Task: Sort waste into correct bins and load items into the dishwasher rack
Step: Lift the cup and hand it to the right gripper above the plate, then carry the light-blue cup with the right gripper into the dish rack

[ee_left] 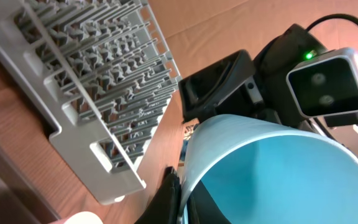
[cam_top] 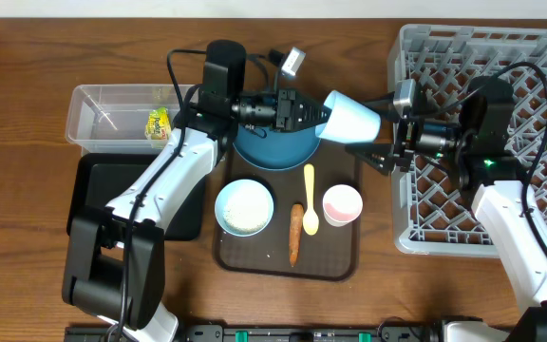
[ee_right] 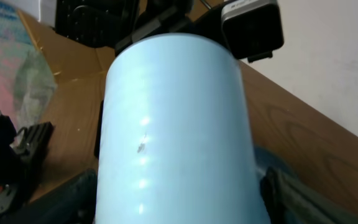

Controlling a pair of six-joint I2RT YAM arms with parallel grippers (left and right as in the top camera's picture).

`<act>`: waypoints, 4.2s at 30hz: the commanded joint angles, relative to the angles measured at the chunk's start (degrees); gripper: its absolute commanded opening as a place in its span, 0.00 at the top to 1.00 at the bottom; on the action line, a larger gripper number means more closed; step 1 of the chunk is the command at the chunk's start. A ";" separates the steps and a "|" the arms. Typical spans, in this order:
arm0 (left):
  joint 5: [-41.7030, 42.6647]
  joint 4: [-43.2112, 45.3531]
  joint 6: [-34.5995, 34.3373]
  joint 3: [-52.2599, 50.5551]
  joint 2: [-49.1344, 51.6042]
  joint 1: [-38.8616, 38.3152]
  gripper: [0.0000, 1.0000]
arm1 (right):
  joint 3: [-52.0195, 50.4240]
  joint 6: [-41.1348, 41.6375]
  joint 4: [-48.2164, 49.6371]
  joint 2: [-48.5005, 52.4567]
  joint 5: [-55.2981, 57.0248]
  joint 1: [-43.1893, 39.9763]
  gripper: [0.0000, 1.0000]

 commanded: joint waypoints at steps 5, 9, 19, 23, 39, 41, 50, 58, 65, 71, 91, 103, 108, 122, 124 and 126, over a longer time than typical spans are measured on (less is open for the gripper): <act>1.25 1.22 -2.49 0.35 -0.07 0.02 0.92 | 1.14 -0.68 0.00 0.17 -1.27 0.48 0.25; 1.25 1.25 -2.47 0.35 -0.07 0.02 0.92 | 1.14 -0.68 0.44 0.17 -1.27 0.48 0.26; 1.22 1.22 -2.47 0.35 -0.07 0.02 0.93 | 1.14 -0.68 2.78 0.17 -1.38 0.48 0.32; 1.22 1.25 -2.47 0.35 -0.07 0.02 0.92 | 1.14 -0.68 2.75 0.17 -1.36 0.48 0.41; -10.14 -6.62 11.76 0.33 -0.07 0.09 0.63 | 1.14 9.84 2.32 0.17 7.48 0.42 0.60; -18.56 -12.50 15.13 0.33 -0.09 0.09 0.63 | 1.14 14.53 1.84 0.17 13.70 0.31 0.71; -42.62 -28.06 25.11 0.35 -2.71 1.70 0.63 | 1.29 23.17 -3.15 -0.20 34.71 -3.04 0.99; -56.83 -36.50 30.29 0.35 -10.91 4.46 0.61 | 11.69 23.15 -24.79 -2.10 51.17 -7.65 0.99; -62.31 -39.15 30.45 0.33 -12.96 4.72 0.57 | 28.81 23.54 -48.52 -2.03 69.46 -13.29 0.99; -62.31 -39.10 30.45 0.33 -12.96 4.72 0.57 | 34.77 26.01 -57.46 -2.01 76.43 -22.56 0.99; -62.31 -39.32 30.45 0.33 -12.96 4.72 0.57 | 34.86 27.02 -57.20 14.88 76.96 -46.14 0.99; -62.31 -39.91 30.42 0.33 -12.96 4.72 0.57 | 34.84 27.02 -56.98 24.55 76.98 -48.39 0.99; -62.31 -39.95 30.45 0.33 -12.96 4.72 0.57 | 34.84 27.02 -56.59 26.01 76.65 -48.59 0.66; -62.29 -39.98 30.42 0.33 -12.96 4.70 0.56 | 35.78 27.02 -56.15 20.94 65.59 -48.39 0.01; -62.29 -39.95 30.42 0.33 -12.96 4.70 0.56 | 36.37 27.04 -55.30 18.45 65.77 -48.26 0.01; -62.29 -39.95 30.42 0.33 -12.96 4.70 0.56 | 36.57 27.56 -54.01 15.93 65.79 -48.26 0.01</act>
